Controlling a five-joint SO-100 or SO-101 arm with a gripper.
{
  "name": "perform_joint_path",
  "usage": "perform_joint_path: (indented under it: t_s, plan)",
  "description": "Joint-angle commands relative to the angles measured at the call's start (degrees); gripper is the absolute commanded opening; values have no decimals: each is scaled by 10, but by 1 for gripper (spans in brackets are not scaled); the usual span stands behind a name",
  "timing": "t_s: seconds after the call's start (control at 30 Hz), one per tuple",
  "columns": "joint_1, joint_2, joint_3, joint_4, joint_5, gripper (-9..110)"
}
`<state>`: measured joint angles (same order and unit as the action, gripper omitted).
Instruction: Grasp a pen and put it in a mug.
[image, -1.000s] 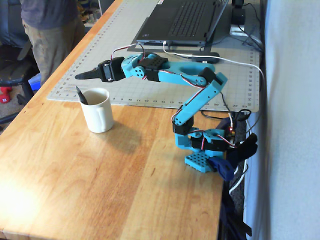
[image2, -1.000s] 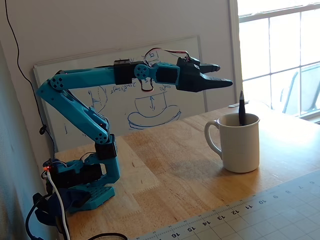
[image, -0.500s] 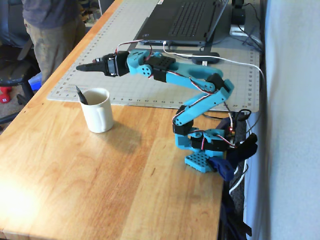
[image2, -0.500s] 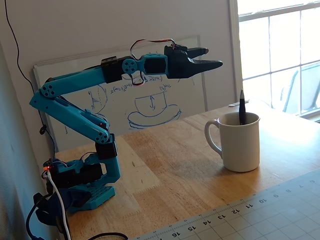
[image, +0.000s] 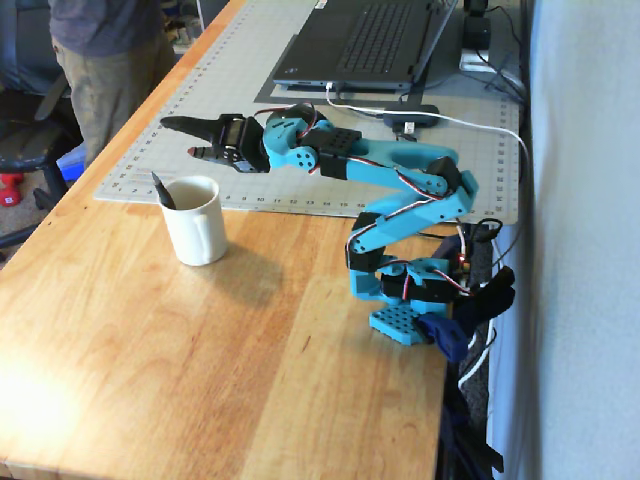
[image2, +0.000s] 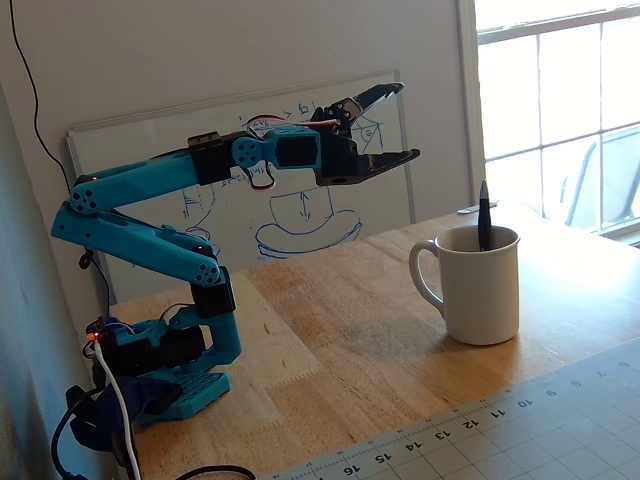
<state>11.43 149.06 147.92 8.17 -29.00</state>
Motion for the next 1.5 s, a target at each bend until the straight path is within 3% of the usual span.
perform_joint_path:
  t_s: [0.0,0.23,0.5,0.7,1.2,1.47]
  plan:
    - [-21,40,26,-11,172,36]
    - [-47,105,120,-11,243,35]
    - [-70,211,164,23,244,14]
    - [-69,328,207,104,243,5]
    - [-70,430,227,506,242,4]
    - [-69,430,295,560,242,4]
